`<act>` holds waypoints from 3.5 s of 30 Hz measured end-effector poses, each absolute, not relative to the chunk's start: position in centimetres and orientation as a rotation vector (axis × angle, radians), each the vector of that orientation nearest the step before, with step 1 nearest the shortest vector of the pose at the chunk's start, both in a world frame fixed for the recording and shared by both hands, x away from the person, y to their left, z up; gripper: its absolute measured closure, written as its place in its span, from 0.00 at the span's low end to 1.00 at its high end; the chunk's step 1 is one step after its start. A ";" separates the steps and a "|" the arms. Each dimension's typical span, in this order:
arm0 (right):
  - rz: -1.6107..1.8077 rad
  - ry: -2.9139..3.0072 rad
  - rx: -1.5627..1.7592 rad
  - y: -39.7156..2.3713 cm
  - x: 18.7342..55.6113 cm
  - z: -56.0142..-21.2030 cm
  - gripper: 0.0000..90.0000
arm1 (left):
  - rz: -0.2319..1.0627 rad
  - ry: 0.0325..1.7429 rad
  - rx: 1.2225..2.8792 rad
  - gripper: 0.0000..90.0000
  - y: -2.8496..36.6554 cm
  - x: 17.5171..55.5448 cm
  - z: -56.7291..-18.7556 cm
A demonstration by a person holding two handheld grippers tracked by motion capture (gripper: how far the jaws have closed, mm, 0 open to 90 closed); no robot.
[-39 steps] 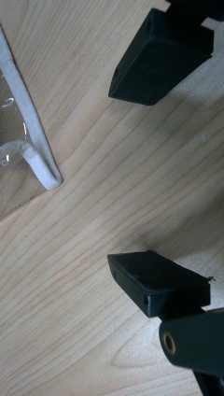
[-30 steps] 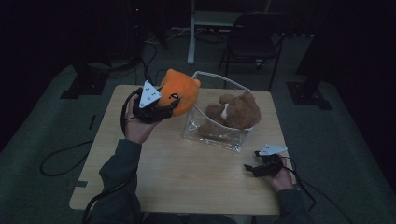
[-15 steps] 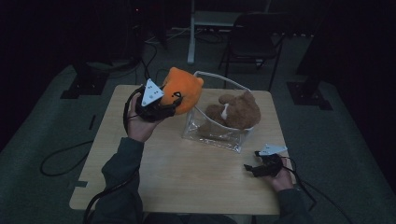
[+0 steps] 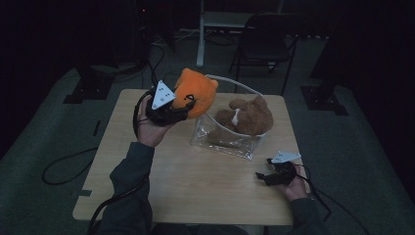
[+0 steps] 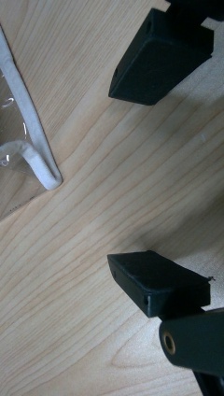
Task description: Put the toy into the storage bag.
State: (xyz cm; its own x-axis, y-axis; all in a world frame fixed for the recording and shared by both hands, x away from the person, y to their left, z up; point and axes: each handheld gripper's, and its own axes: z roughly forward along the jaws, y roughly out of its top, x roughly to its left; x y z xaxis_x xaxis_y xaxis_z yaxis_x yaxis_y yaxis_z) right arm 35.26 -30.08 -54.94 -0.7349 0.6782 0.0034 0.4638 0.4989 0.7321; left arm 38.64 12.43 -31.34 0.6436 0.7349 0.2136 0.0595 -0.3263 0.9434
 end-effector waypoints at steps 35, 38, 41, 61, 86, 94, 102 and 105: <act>1.074 2.460 0.965 -30.1 35.3 -54.9 0.19 | 0.769 0.573 1.805 0.42 9.8 39.0 -30.7; 1.074 2.460 0.965 -30.1 35.3 -54.9 0.19 | 0.766 0.571 1.805 0.42 9.7 39.0 -30.7; 1.074 2.460 0.966 -30.1 35.3 -54.9 0.19 | 0.763 0.566 1.804 0.42 9.5 39.1 -30.6; 1.074 2.460 0.967 -30.1 35.3 -54.9 0.19 | 0.734 0.528 1.792 0.42 7.6 39.3 -30.4; 1.074 2.460 0.966 -30.1 35.3 -54.9 0.19 | 0.692 0.533 1.797 0.42 6.2 40.4 -31.2; 1.075 2.459 0.966 -30.1 35.3 -54.9 0.19 | 0.680 0.545 1.797 0.42 5.7 40.9 -31.6; 1.075 2.459 0.966 -30.1 35.3 -54.9 0.19 | 0.671 0.551 1.787 0.42 5.4 41.3 -31.8; 1.075 2.459 0.966 -30.1 35.3 -54.9 0.19 | 0.666 0.555 1.785 0.42 5.2 41.5 -31.9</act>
State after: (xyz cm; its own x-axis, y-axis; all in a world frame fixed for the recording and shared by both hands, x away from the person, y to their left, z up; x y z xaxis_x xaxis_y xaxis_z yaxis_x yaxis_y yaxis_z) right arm 35.26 -30.07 -54.95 -0.7340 0.6791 0.0044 0.4643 0.4971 0.7330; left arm 41.50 5.24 -31.88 0.7326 0.6599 0.1668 0.0458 -0.2923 0.9552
